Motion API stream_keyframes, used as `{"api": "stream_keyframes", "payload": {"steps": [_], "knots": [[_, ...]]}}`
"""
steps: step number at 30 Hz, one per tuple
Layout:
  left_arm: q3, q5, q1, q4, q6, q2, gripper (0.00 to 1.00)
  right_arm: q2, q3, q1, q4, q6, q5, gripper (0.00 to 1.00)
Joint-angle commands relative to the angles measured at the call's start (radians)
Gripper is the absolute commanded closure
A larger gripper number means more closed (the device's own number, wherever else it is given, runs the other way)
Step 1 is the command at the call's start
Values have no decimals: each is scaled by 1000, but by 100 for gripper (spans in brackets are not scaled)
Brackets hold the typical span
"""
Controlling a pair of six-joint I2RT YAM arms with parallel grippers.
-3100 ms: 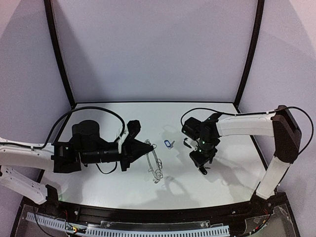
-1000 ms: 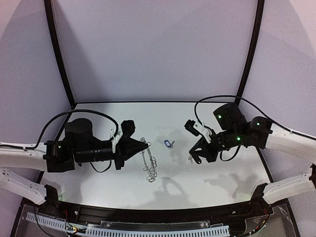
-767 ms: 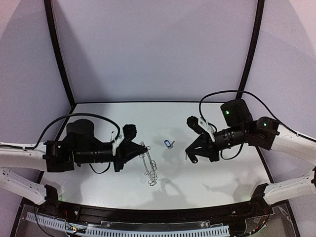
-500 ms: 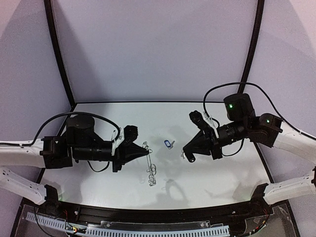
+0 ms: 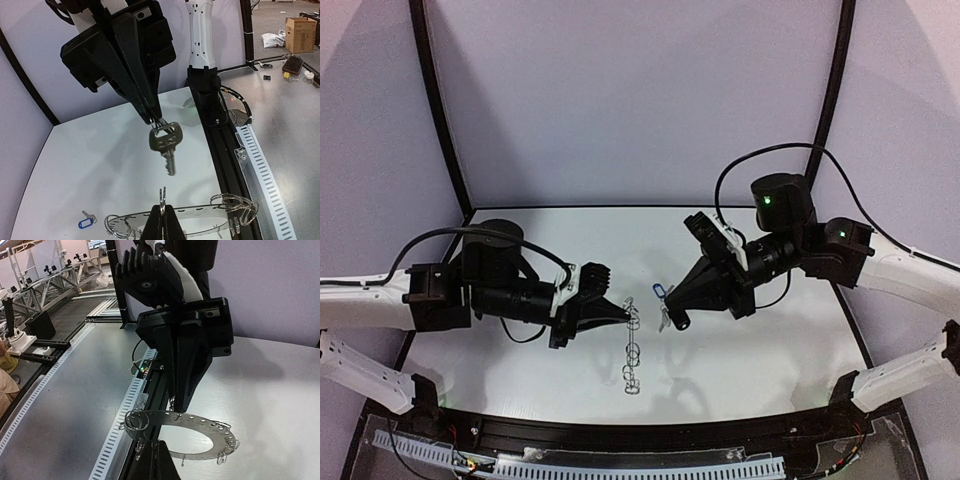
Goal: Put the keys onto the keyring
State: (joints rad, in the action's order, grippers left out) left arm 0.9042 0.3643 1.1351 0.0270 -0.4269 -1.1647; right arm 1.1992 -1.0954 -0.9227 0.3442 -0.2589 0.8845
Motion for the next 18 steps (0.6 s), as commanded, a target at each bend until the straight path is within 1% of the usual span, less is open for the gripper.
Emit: {"api": "stream_keyframes", "payload": {"steps": [1,8,12,18], "knots": [[43,36,-3,4,-26,-4,99,14,-15,-45,-79,-12,-57,100],[62,27,-3,18,-29,-25,99,28,8,-103,-157,-5,-195,100],[64,17,-2,17,-26,-29,99,36,6,-105,-135,-42,-154,100],[67,40,-3,23,-23,-28,99,54,-13,-104,-87,-85,-136,100]]}}
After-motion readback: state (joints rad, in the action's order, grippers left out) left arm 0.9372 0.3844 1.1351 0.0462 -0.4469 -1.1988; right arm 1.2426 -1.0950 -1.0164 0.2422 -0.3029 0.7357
